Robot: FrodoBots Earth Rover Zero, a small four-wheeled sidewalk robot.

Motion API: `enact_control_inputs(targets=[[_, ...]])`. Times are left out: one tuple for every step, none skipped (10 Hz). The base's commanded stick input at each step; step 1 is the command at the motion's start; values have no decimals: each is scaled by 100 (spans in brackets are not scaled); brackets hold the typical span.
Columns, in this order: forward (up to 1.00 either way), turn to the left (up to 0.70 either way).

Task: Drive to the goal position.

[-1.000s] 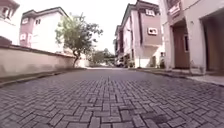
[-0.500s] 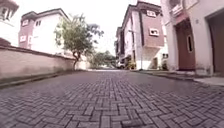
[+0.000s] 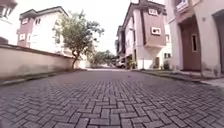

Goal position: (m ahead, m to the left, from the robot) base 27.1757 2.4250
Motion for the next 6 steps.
enact_control_inputs(targets=[[70, 0], [70, 0], [70, 0], [70, 0], [70, 0], [70, 0]])
